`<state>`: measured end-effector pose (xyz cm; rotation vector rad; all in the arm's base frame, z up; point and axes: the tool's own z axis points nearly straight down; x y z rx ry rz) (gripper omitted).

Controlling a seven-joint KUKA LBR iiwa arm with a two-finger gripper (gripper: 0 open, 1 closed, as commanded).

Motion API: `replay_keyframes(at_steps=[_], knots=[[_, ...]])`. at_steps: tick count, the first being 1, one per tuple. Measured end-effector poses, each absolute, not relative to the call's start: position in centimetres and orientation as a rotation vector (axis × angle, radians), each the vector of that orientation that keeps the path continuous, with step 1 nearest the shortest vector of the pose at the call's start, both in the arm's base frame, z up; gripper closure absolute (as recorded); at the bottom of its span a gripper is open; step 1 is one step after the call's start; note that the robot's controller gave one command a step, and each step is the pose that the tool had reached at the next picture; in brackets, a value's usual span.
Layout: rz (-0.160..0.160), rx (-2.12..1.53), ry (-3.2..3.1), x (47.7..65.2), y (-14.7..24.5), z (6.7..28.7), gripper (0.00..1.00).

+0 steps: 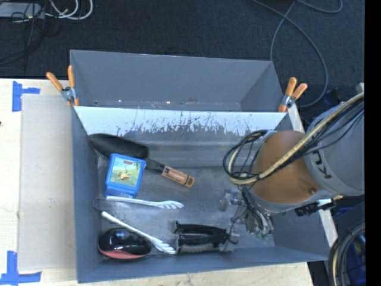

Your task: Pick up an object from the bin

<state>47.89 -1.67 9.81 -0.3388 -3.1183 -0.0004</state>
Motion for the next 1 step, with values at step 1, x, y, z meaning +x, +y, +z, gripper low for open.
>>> replay_keyframes(at_steps=[1], knots=[[0.004, -0.337, -3.118, 47.66, -0.78, 7.44, 0.00]])
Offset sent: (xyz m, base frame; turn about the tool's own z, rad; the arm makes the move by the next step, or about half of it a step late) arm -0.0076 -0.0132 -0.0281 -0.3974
